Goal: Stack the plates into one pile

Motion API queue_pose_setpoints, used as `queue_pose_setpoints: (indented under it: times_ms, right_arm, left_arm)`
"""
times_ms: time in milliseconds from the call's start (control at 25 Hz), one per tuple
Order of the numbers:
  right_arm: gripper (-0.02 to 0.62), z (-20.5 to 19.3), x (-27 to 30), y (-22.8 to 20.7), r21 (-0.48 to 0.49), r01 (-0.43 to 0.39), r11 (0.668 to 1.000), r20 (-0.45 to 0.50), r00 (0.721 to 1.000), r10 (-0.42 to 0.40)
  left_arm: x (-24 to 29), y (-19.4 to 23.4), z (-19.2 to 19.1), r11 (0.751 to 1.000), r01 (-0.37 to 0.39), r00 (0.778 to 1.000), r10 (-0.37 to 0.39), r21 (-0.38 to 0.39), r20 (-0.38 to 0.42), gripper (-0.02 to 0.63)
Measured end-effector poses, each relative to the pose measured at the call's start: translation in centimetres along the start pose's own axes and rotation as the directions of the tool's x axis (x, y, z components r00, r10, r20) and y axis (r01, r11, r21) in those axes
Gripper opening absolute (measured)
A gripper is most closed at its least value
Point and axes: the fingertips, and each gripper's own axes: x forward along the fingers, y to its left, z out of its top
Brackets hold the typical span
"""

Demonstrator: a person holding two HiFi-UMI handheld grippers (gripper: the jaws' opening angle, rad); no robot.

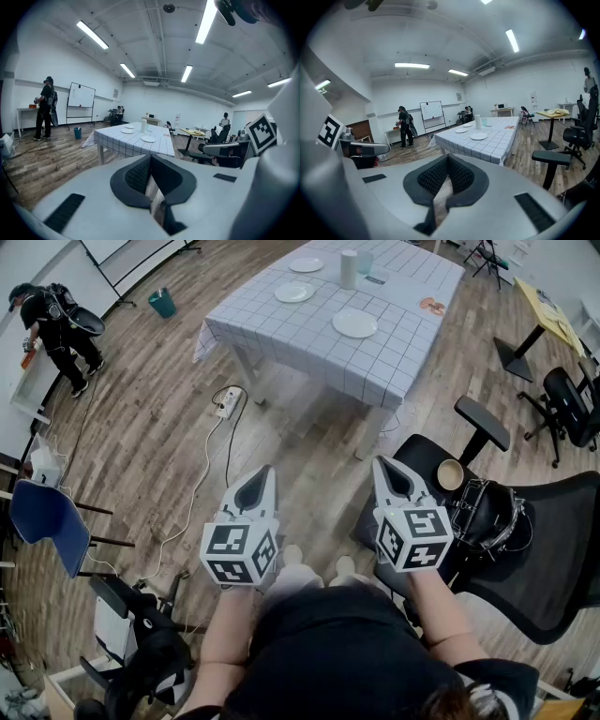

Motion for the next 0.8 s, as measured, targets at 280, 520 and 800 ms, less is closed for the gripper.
queue_pose_setpoints:
  times_ms: [280, 520, 800]
  right_arm:
    - [0.015, 0.5, 1.5, 1.7, 0.055, 0.027, 0.998, 0.025, 0.999, -0.028]
    - [0.015, 0.6, 3.4, 2.9, 0.038, 0.083, 0.996, 0.012, 0.996, -0.083]
    - [0.015, 1.0, 6.9, 7.2, 0.054, 0.052, 0.997, -0.003, 0.999, -0.052]
  left_arm:
    - [-0.2, 3.1, 0.7, 0.999, 0.017, 1.0, -0.016, -0.032, 0.014, 0.028]
    - [0.1, 5.4, 1.1, 0.999, 0.038, 0.999, -0.038, -0.008, 0.006, 0.028]
    - [0.0, 10.5, 1.7, 0.999, 0.034, 0.999, -0.034, -0.004, 0.001, 0.029]
